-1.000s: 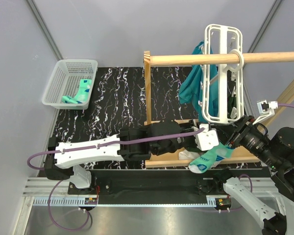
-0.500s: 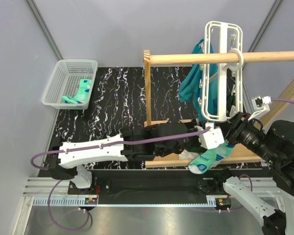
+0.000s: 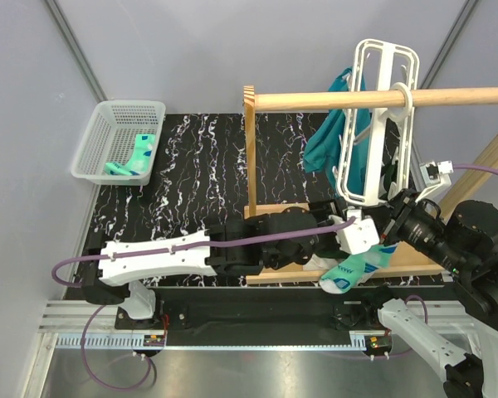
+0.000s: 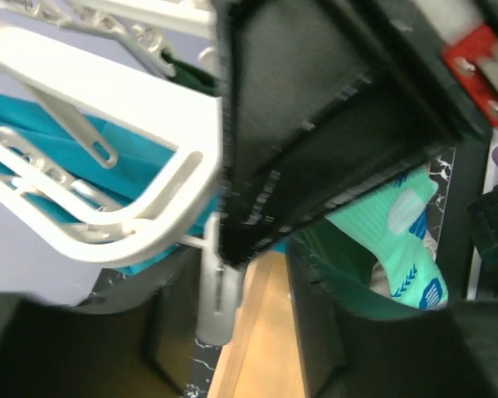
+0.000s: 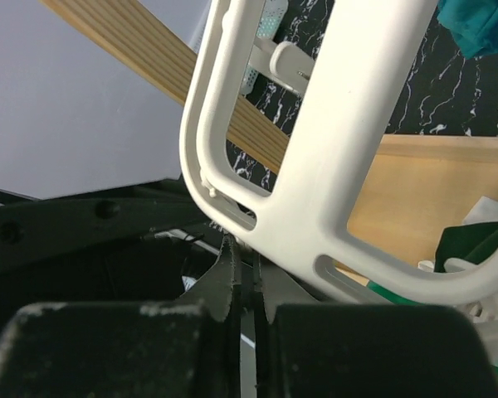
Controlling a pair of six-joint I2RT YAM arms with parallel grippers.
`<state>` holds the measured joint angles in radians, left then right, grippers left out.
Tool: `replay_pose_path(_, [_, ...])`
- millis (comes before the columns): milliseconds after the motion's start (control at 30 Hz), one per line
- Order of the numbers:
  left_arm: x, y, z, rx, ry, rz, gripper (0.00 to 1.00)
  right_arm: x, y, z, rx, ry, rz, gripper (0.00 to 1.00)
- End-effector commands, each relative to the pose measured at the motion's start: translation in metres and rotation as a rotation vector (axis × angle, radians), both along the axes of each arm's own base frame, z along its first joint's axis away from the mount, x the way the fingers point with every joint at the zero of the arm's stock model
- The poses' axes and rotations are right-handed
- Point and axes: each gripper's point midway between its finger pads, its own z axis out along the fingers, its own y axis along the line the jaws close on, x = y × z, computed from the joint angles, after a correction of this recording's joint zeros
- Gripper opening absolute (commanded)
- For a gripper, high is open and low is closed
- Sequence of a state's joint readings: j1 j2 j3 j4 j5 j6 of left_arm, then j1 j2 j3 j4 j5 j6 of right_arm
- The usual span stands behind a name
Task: Clip the socks to the hanger
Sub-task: Open the clamp at the hanger, then pick up the sock from the bin.
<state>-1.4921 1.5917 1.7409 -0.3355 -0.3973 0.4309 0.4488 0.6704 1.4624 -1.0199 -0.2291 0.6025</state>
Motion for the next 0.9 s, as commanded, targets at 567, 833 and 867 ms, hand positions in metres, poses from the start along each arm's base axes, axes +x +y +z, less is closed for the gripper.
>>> replay_pose_path(567, [0.000, 0.192, 0.012, -0.388, 0.327, 0.229, 0.72, 0.013, -0.001, 0.017, 0.029, -0.102, -0.033, 0.00])
replay_pose_path(833, [0.068, 0.313, -0.065, -0.491, 0.442, 0.795, 0.62, 0.013, -0.003, 0.013, 0.010, -0.101, -0.037, 0.00])
replay_pose_path(867, [0.073, 0.327, -0.076, -0.506, 0.460, 0.869, 0.61, 0.012, -0.003, 0.013, 0.008, -0.099, -0.037, 0.00])
